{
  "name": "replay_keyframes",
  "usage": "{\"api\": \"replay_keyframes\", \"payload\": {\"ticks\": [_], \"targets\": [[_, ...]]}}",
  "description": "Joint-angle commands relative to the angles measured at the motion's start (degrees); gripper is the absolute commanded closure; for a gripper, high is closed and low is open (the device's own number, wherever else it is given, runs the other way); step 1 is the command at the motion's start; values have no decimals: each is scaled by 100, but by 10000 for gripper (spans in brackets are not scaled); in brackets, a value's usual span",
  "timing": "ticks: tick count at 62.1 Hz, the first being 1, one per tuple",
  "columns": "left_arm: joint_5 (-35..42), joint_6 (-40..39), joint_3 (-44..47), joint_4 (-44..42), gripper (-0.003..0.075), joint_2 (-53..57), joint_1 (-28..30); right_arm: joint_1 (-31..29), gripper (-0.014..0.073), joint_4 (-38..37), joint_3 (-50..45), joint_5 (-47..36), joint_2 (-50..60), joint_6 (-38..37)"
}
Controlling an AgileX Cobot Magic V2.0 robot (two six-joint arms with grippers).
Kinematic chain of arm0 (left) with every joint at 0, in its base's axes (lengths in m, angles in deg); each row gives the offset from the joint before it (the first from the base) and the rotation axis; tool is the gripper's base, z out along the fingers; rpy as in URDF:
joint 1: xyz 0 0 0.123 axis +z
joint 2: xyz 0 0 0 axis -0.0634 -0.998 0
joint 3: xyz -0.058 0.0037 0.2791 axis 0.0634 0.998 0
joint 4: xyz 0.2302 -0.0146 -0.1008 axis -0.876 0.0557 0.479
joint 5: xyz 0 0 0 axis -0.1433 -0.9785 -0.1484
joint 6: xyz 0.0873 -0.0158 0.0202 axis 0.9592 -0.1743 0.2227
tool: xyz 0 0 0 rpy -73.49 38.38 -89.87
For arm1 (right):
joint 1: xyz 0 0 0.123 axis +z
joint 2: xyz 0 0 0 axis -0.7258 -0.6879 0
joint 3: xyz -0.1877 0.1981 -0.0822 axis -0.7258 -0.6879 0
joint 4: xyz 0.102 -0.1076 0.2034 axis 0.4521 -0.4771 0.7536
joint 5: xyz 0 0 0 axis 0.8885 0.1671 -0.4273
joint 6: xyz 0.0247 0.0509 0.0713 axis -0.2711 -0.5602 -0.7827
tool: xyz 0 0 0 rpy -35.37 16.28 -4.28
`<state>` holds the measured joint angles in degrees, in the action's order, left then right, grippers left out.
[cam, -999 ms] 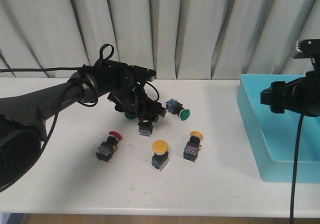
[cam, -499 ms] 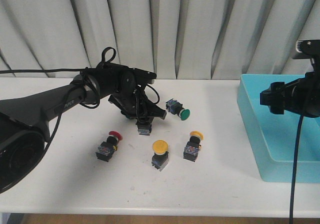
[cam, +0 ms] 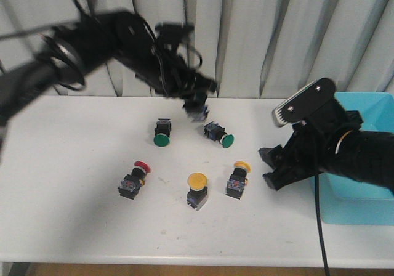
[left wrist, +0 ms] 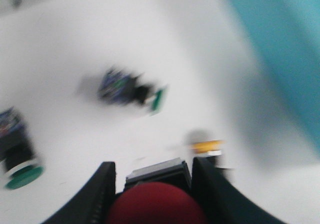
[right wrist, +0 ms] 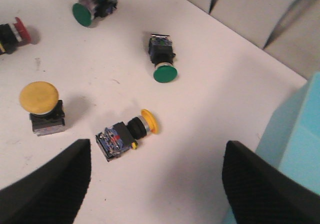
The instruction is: Pick red and yellow buttons and place in box
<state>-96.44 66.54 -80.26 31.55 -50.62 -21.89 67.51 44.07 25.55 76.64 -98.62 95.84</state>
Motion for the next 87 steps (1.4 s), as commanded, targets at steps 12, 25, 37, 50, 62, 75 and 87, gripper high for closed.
{"api": "replay_keyframes", "payload": {"ticks": [12,25,37,50,62,75,87], "targets": [[-698,1882,-177,2115,727,1165,-39,692,55,4,92,-766,325,278],[-1159,1874,34,2199,727,1246,-179,775,55,17,92,-812,671,278],[-1227,1874,63,2214,727,1262,-443,781,55,113,92,-859,685,265],[-1138,1874,63,2214,727,1262,-708,781,55,226,92,-977,685,265],[-1118,1855,63,2388,727,1256,-828,781,127,327,92,-1085,685,264],[-1076,1812,63,2453,722,1256,-878,781,514,366,92,-1075,685,255],[-1014,1837,63,2282,671,1256,-894,781,602,452,92,-1060,685,255]]}}
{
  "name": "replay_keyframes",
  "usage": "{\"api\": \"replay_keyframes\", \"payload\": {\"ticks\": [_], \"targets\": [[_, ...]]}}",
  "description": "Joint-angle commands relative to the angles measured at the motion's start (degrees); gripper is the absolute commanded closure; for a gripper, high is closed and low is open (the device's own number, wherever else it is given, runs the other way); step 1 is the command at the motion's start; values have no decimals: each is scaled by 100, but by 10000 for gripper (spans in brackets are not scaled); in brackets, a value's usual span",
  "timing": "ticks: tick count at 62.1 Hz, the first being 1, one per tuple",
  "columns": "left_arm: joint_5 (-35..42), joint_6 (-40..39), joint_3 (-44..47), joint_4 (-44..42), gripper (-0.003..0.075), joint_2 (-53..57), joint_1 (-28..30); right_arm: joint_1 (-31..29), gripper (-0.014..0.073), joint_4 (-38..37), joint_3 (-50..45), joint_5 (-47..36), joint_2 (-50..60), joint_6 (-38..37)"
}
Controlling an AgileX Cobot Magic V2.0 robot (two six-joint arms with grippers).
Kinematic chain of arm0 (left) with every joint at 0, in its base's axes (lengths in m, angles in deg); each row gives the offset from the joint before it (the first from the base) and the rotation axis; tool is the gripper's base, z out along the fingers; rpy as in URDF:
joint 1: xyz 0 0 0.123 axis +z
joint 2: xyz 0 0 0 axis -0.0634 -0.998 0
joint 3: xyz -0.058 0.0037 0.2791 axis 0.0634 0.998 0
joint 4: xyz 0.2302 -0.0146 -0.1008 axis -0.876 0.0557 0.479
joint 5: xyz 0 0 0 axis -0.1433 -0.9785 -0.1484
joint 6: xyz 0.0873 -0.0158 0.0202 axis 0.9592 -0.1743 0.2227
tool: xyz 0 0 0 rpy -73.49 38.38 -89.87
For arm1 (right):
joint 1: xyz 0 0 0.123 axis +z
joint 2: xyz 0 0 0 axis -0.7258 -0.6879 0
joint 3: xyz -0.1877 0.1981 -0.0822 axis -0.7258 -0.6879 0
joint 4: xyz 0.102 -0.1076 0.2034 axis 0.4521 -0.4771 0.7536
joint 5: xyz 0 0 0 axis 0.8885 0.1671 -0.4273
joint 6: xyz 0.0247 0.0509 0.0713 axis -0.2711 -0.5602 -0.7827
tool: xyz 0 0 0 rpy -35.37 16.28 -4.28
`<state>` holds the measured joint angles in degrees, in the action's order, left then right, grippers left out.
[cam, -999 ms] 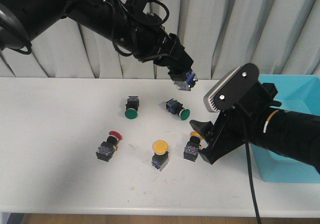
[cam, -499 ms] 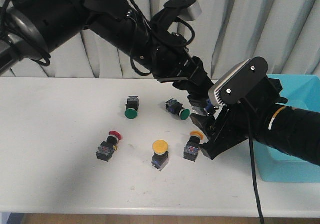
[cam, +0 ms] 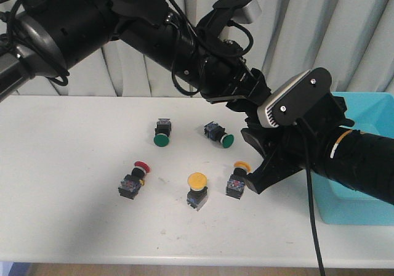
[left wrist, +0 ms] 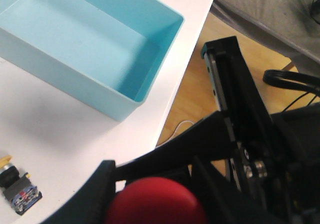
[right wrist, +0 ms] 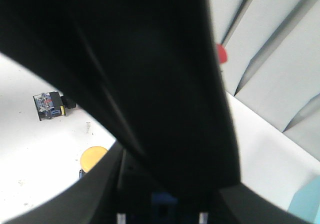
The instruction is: Pick red and yellow buttons and place in box
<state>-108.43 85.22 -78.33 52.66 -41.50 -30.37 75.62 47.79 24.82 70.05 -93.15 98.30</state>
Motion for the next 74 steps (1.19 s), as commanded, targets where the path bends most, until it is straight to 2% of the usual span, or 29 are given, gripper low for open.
{"api": "replay_keyframes", "payload": {"ticks": [1,10,25,31,39,46,55,62,69,74], "targets": [[186,-20,-130,123,662,345,-54,-30,601,86,166,-401,138,9],[92,8,-130,-528,527,369,-184,-30,599,85,166,-401,138,9],[73,-29,-130,-1361,207,546,-454,-30,597,85,166,-389,138,9],[82,-64,-130,-1441,138,672,-466,-30,597,79,166,-389,138,9],[89,-64,-130,-1489,125,839,-466,-116,596,66,166,-412,138,25],[145,-82,-130,-1796,141,1016,-466,-473,596,203,171,-467,138,-47],[293,-519,-130,-2912,180,1205,-466,-1297,596,435,295,-505,119,-268],[381,-1392,-151,-4059,224,1248,-446,-2057,595,632,552,-469,-27,-274],[369,-2064,-151,-5032,277,1212,-446,-2755,594,990,1010,-260,-453,-281],[354,-2165,-151,-5426,310,1190,-446,-3191,592,1247,1421,8,-929,-281]]}}
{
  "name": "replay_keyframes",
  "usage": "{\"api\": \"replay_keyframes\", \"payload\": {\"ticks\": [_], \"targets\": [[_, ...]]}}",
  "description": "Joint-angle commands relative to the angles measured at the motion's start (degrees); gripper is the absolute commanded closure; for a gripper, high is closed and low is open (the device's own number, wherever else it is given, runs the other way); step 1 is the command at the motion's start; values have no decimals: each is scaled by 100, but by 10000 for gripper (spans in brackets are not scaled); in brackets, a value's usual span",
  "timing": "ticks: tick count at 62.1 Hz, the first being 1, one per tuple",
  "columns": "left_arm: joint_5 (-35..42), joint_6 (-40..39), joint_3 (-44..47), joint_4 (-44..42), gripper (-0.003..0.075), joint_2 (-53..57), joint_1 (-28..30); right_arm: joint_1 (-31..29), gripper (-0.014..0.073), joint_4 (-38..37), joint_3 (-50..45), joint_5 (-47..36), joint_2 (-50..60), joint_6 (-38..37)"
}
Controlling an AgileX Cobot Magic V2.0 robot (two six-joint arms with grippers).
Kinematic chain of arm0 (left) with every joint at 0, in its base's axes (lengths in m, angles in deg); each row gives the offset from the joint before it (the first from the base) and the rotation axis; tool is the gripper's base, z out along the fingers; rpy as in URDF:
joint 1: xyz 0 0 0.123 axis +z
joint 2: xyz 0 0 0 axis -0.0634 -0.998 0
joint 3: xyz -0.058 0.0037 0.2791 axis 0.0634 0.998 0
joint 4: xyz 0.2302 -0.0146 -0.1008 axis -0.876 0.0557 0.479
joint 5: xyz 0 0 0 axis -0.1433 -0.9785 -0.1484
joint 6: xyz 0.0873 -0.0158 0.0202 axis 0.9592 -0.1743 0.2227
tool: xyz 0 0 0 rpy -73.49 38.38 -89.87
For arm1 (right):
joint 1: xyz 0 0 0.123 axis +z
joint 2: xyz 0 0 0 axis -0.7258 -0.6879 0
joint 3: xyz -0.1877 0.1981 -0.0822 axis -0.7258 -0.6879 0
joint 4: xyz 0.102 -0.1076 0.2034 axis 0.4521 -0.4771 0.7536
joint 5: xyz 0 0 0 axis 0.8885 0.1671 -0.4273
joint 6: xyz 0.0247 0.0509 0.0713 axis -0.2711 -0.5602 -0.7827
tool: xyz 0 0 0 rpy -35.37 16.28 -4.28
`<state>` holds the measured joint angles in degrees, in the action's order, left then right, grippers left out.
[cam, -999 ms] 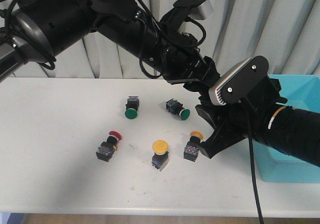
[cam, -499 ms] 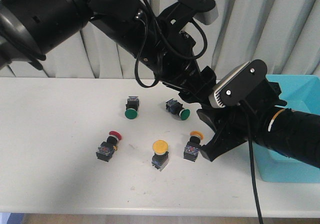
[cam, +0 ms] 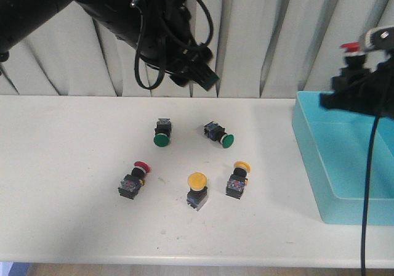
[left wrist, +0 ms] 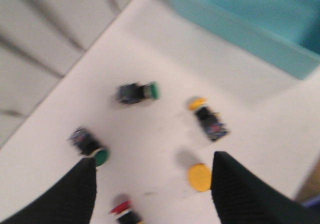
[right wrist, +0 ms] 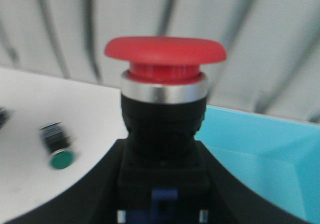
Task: Pick red and yellow buttons and place in box
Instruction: 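Lower the red button into the blue box and open the right gripper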
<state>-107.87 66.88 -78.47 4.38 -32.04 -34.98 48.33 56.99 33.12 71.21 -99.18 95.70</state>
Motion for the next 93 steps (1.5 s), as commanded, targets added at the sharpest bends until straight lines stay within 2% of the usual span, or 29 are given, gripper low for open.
{"api": "replay_keyframes", "payload": {"ticks": [1,17,34,41,52,62,70,75,93], "targets": [[297,-331,-137,-653,319,237,14,-528,591,354,674,19,-423,-22],[284,-326,-137,-983,397,178,14,-1129,581,313,2026,1468,-2390,-27],[273,-310,-137,-988,403,178,14,-1148,545,28,2727,1953,-3870,-27],[228,-310,-137,-988,403,178,14,-1148,507,-11,2899,2195,-4226,-27],[182,-310,-137,-988,403,178,14,-1148,370,-121,3182,2637,-4642,-4],[170,-315,-137,-988,403,178,14,-1148,157,-226,3421,2799,-4645,2],[157,-315,-137,-988,403,178,14,-1148,36,-383,3622,2998,-4435,-11],[158,-310,-137,-988,403,178,14,-1148,6,-429,3714,3171,-4211,-55],[245,-309,-137,-1248,396,178,14,-1001,11,-335,3749,3219,-2377,-138]]}}
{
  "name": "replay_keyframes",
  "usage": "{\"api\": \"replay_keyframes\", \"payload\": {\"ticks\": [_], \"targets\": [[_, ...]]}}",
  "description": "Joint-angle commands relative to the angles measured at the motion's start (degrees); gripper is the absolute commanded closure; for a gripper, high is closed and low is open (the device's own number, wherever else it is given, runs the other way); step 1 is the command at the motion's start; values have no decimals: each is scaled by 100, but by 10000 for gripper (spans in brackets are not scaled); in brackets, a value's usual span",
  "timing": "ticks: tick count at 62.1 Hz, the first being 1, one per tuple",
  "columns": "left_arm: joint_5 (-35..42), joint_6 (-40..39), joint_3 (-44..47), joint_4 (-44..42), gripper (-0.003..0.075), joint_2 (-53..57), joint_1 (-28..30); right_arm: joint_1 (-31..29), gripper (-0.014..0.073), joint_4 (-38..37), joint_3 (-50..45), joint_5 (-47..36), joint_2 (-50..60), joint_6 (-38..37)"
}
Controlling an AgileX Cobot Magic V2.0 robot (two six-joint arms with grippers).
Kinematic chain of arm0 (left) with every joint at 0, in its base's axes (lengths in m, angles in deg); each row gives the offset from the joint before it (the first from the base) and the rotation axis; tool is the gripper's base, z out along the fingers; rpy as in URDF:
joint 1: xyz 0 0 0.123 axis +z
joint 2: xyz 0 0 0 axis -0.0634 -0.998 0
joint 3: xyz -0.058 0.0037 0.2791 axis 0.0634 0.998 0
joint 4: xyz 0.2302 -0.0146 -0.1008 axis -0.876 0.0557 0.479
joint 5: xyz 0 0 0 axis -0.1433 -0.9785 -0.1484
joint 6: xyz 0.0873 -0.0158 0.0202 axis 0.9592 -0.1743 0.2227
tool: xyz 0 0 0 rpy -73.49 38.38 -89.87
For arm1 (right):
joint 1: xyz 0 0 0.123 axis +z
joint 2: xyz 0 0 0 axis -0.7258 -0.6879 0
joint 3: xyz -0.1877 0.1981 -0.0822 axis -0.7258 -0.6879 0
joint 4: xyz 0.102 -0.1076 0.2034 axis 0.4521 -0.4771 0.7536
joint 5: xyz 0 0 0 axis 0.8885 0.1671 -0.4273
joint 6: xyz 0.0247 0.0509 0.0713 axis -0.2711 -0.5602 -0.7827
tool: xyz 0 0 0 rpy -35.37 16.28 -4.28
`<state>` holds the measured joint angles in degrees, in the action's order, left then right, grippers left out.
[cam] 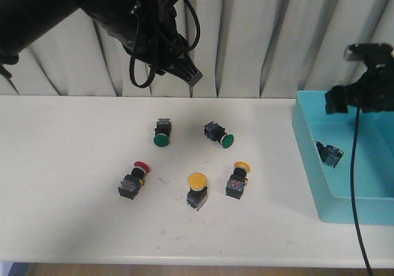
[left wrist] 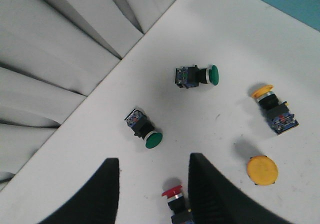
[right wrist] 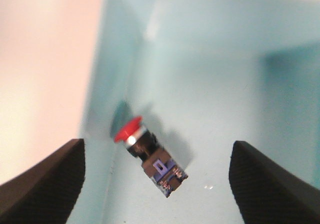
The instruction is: Pick red and yellow buttons and place in box
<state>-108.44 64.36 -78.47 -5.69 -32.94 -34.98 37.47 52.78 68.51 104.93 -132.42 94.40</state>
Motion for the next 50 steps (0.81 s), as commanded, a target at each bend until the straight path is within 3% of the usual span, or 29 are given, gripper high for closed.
{"api": "replay_keyframes", "payload": {"ticks": [1,17,19,20,37,50], "targets": [[305,-56,-137,-242,393,268,14,97,11,102,210,-153,1114,-8],[381,-50,-137,-3,274,268,14,698,11,74,192,-114,2977,19],[381,-52,-137,127,248,268,14,790,11,45,192,-94,3153,19],[381,-64,-137,704,160,268,14,1383,11,-95,-480,-229,4398,10],[477,-69,-128,1306,161,256,14,1453,11,-609,-3214,-2372,5978,-419],[301,-69,-125,1623,161,-62,14,1453,11,-565,-4530,-3619,6640,-695]]}}
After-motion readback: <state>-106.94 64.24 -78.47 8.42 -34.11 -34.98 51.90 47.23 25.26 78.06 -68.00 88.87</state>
